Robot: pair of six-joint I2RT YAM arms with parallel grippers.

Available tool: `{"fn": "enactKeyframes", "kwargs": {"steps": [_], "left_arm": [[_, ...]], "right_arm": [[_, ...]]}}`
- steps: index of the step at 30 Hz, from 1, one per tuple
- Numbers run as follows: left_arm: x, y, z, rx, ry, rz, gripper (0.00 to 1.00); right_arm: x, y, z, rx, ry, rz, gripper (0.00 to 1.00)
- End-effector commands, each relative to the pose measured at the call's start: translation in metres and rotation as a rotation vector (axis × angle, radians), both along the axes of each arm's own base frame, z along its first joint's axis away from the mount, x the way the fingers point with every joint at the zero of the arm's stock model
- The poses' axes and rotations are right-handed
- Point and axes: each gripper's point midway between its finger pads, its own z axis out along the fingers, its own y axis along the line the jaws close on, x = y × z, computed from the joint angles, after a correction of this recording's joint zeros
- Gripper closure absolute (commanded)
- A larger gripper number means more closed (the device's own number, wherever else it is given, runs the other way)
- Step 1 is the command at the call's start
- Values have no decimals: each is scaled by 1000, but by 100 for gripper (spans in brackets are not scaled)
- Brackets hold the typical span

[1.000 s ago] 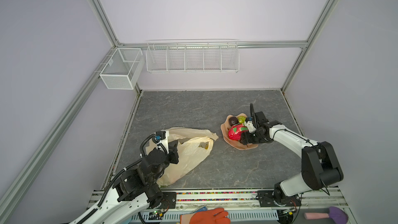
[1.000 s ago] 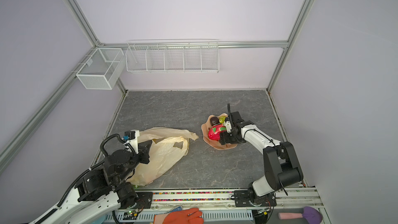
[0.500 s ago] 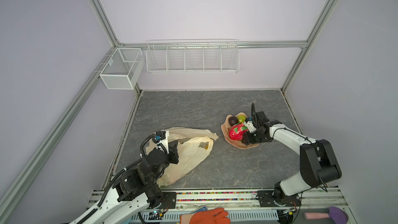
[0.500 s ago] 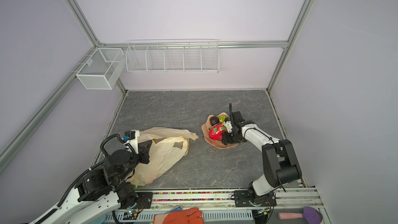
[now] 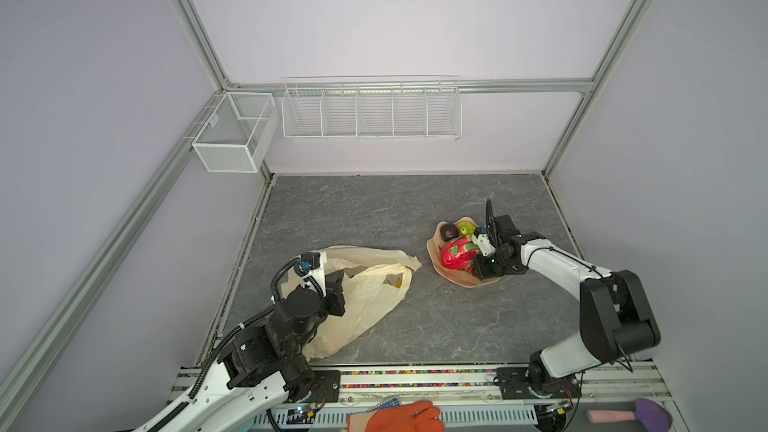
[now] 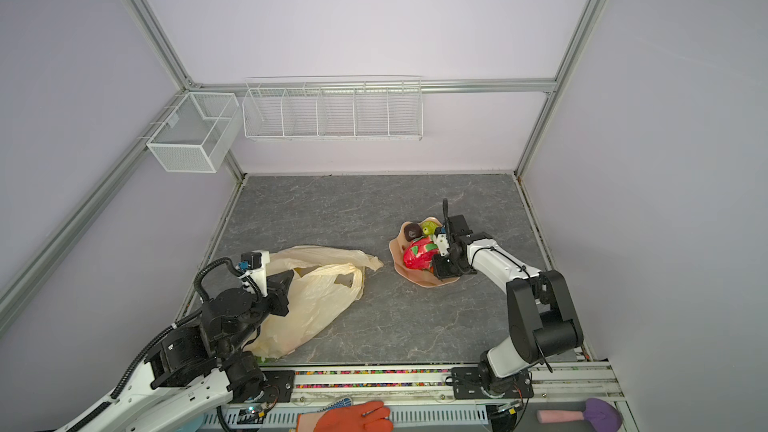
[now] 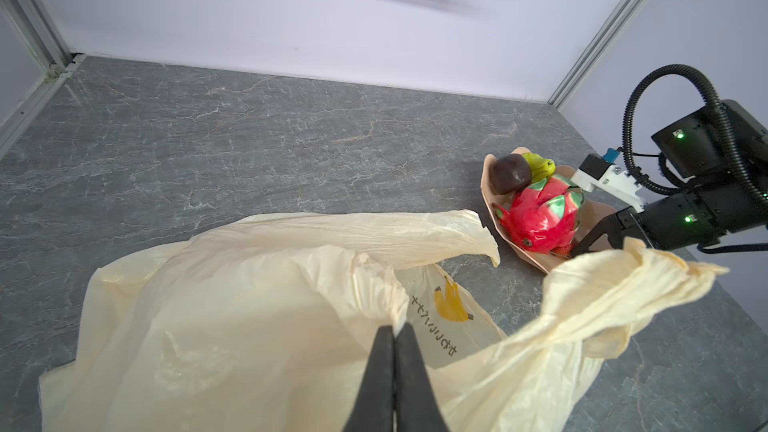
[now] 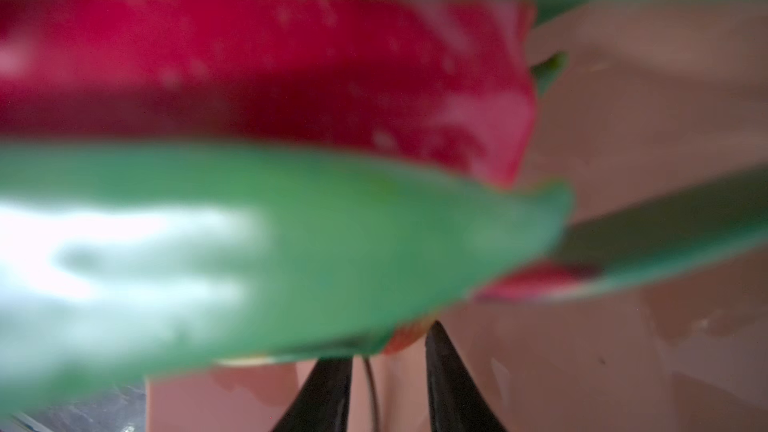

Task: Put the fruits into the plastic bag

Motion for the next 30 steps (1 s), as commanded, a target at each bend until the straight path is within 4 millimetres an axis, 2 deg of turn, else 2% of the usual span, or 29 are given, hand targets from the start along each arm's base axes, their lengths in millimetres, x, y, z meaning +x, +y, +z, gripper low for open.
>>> {"fn": "enactKeyframes", "kwargs": {"steps": [1, 7, 12, 15, 18, 20, 30], "left_arm": [[0, 2, -3, 6, 9, 11, 100], [0, 1, -3, 4, 9, 9, 100], [0, 1, -4, 6, 10, 7, 100], [0, 1, -4, 4, 10, 6, 100], [0, 1, -4, 4, 10, 7, 100], [0, 1, -4, 5, 11, 7, 100], [0, 1, -5, 6, 11, 7, 100]], "right_arm": [[2, 0, 16, 6, -33, 7, 76], [0, -1, 21, 4, -35, 3, 83], [-3, -2, 25, 6, -32, -5, 85], [-4, -4, 32, 6, -33, -21, 78], [-9, -6, 35, 4, -29, -28, 60], [-12, -6, 36, 5, -16, -29, 55], [-27, 6, 37, 90, 25, -18, 53]]}}
